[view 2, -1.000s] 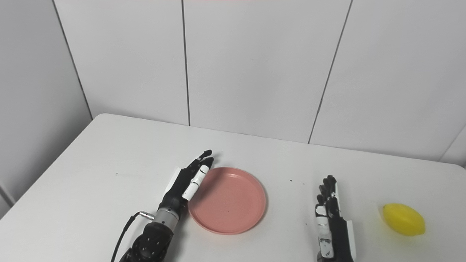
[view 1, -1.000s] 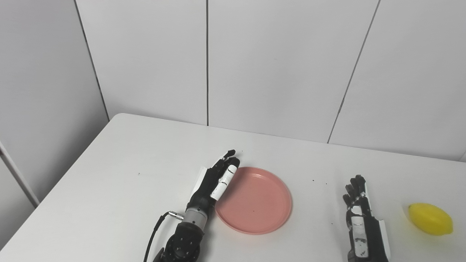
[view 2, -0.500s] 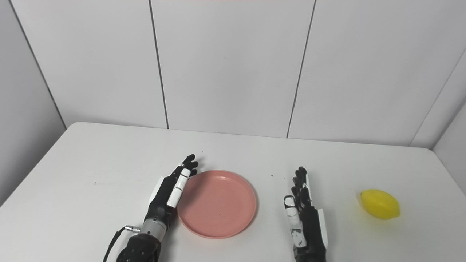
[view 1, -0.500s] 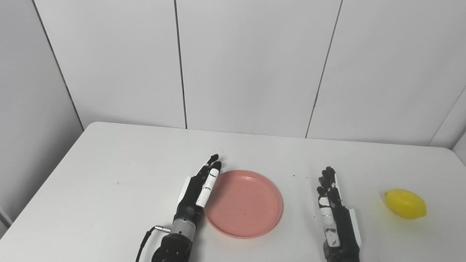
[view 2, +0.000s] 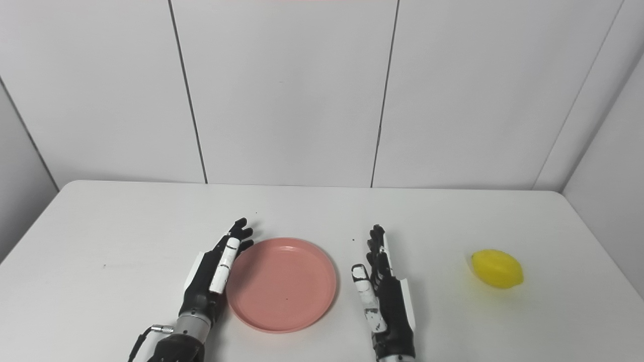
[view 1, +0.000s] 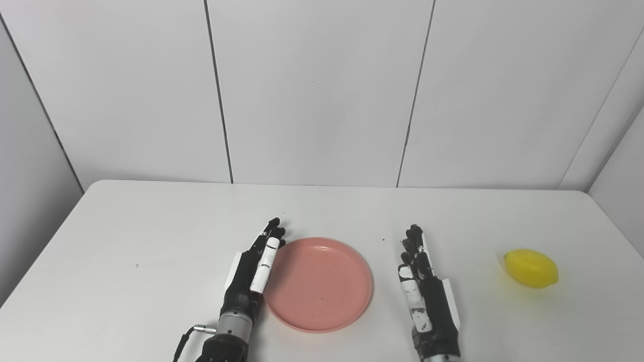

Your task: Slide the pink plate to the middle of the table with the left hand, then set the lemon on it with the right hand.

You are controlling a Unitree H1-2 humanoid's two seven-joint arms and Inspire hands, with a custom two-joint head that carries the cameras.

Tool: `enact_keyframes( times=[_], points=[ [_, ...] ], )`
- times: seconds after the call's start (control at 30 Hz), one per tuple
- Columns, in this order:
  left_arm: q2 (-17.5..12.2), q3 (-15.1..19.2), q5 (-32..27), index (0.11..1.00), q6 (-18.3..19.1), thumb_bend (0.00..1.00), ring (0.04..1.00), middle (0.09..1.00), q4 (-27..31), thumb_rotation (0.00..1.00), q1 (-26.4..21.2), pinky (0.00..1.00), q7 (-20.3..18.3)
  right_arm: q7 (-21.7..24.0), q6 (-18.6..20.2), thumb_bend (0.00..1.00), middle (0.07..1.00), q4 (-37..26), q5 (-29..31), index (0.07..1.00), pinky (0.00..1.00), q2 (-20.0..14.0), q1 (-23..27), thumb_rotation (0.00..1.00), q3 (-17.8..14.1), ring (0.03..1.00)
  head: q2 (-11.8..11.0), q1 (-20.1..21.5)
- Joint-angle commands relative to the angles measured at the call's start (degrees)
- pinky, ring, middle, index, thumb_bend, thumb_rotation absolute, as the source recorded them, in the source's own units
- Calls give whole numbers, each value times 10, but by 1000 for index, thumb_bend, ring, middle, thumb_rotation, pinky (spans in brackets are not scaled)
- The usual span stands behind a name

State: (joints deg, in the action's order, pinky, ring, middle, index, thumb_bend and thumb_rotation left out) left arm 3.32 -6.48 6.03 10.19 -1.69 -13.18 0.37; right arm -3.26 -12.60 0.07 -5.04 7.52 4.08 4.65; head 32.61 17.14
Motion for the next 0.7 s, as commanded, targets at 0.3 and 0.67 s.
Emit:
enact_keyframes(
  times=[0.3, 0.67],
  points=[
    [1, 5, -31, 890, -45, 558, 877, 896, 4, 1000, -1, 830, -17, -2, -14, 646, 1000, -13, -3, 1000, 1000, 13, 17, 894, 6, 1000, 6, -12],
    [-16, 13, -39, 946, -77, 601, 921, 942, -8, 1000, -3, 908, -29, -20, 11, 687, 996, -50, -24, 984, 1000, 1, 18, 880, -20, 1000, 12, 3]
  ],
)
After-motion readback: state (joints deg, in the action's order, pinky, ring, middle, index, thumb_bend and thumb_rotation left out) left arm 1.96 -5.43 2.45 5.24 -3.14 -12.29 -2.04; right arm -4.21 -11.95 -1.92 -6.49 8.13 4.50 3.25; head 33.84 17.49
